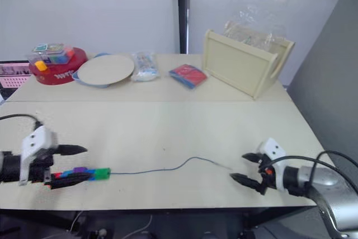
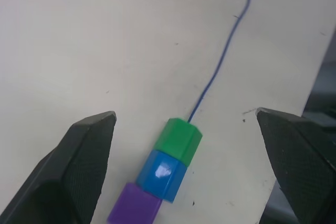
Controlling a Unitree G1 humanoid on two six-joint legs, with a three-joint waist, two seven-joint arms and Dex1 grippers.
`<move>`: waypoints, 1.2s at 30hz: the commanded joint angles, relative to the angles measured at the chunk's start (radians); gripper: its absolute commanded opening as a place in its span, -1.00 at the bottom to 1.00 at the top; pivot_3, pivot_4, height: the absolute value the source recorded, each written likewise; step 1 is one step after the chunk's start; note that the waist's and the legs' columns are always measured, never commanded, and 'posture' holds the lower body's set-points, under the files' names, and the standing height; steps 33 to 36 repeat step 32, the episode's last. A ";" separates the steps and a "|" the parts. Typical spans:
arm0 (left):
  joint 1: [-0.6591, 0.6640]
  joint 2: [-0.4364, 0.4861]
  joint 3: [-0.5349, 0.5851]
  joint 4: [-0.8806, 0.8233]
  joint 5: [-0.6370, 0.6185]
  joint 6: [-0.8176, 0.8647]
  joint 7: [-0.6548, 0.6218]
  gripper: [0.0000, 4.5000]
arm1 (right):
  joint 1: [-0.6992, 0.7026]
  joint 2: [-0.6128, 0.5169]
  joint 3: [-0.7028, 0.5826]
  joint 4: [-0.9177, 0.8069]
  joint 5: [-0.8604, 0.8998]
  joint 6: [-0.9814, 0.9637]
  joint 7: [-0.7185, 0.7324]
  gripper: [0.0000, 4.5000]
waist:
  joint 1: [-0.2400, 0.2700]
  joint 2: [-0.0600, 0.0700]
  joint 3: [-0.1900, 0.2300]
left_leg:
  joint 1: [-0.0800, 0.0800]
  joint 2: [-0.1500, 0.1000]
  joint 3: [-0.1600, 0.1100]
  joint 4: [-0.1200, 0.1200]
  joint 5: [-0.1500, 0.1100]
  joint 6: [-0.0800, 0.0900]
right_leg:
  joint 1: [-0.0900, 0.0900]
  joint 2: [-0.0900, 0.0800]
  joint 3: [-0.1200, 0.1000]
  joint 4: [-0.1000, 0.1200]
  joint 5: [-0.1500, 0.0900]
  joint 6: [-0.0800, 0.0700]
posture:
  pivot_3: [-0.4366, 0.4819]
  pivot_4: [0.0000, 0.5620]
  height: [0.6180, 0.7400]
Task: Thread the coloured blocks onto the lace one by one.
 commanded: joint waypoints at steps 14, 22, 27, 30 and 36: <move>0.261 -0.074 0.216 0.470 -0.086 -0.296 0.020 1.00 | 0.136 0.064 -0.200 0.422 -0.017 -0.404 0.054 0.97 | 0.002 -0.002 0.000 | 0.006 -0.002 0.001 -0.003 0.000 -0.001 | 0.005 -0.002 0.000 -0.001 0.000 0.000 | -0.05 -0.47 1.00; 0.241 -0.031 0.123 0.573 -0.089 -0.374 0.029 1.00 | 0.135 0.054 -0.182 0.499 -0.022 -0.480 0.076 0.97 | 0.000 -0.003 0.000 | 0.008 -0.001 0.001 -0.003 -0.001 -0.001 | 0.006 -0.002 0.001 -0.001 0.000 0.000 | -0.05 -0.47 1.00; 0.247 -0.033 0.092 0.551 -0.098 -0.381 0.047 1.00 | 0.136 0.056 -0.167 0.476 -0.026 -0.469 0.063 0.97 | 0.000 -0.003 0.000 | 0.008 -0.001 0.001 -0.003 -0.001 -0.001 | 0.006 -0.002 0.001 -0.001 0.000 0.000 | -0.05 -0.47 1.00; 0.245 -0.033 0.080 0.548 -0.103 -0.383 0.056 1.00 | 0.134 0.055 -0.160 0.462 -0.021 -0.442 0.052 0.97 | 0.000 -0.003 0.000 | 0.008 -0.001 0.001 -0.004 -0.001 -0.001 | 0.006 -0.002 0.001 -0.001 0.000 0.000 | -0.05 -0.47 1.00; 0.246 -0.027 0.072 0.554 -0.103 -0.381 0.056 1.00 | 0.133 0.054 -0.155 0.451 -0.019 -0.429 0.047 0.97 | 0.000 -0.003 0.000 | 0.008 -0.001 0.001 -0.004 -0.001 -0.001 | 0.006 -0.002 0.001 -0.001 0.000 0.000 | -0.05 -0.47 1.00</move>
